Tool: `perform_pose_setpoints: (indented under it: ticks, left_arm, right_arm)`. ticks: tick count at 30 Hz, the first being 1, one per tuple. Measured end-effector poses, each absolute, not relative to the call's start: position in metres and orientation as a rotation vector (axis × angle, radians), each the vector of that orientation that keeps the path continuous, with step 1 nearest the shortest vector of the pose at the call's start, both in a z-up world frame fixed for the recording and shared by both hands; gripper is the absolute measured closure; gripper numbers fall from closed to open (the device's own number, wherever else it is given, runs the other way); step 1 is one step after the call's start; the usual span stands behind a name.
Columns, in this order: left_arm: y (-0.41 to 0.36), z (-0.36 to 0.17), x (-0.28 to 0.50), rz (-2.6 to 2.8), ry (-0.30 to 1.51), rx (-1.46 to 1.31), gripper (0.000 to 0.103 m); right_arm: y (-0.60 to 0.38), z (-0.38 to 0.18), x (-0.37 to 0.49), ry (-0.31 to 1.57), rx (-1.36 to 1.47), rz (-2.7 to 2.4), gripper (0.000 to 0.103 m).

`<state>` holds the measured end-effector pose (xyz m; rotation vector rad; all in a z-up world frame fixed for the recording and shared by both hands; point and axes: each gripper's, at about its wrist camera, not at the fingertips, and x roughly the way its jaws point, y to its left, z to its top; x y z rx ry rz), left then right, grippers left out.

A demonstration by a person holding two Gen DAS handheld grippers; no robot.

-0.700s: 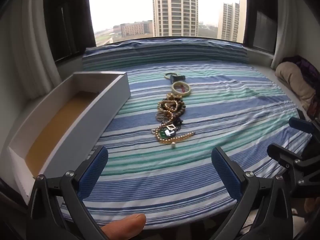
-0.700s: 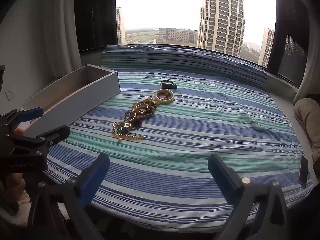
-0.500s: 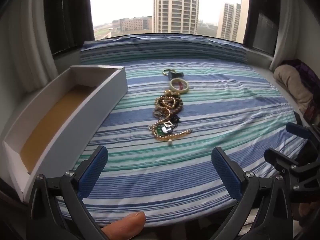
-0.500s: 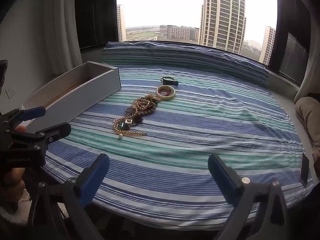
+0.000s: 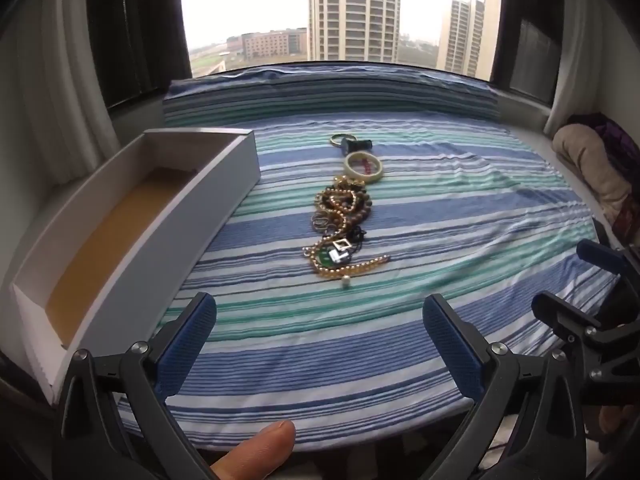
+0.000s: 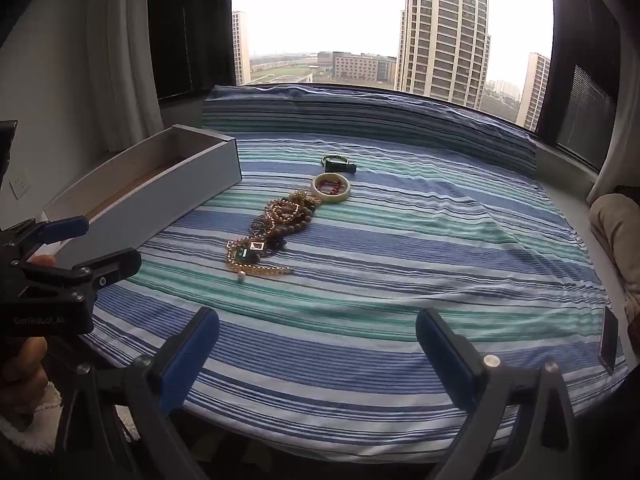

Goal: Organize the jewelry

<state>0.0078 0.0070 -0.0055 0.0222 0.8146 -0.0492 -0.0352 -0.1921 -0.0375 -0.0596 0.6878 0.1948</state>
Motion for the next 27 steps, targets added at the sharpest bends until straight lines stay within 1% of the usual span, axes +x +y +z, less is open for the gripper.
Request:
perform_pose_setpoints:
  ticks: [9, 27]
  left_arm:
    - [0.0107, -0.0099, 0.0111, -0.018, 0.838, 0.013, 0.000]
    - [0.0116, -0.0049, 0.0086, -0.012, 0.830, -0.002, 0.000]
  right_arm:
    - [-0.1936, -0.0376, -0.0322, 0.683, -0.052, 0.198, 0.002]
    - [-0.1954, -0.0328, -0.0390, 0.665, -0.042, 0.201, 0.002]
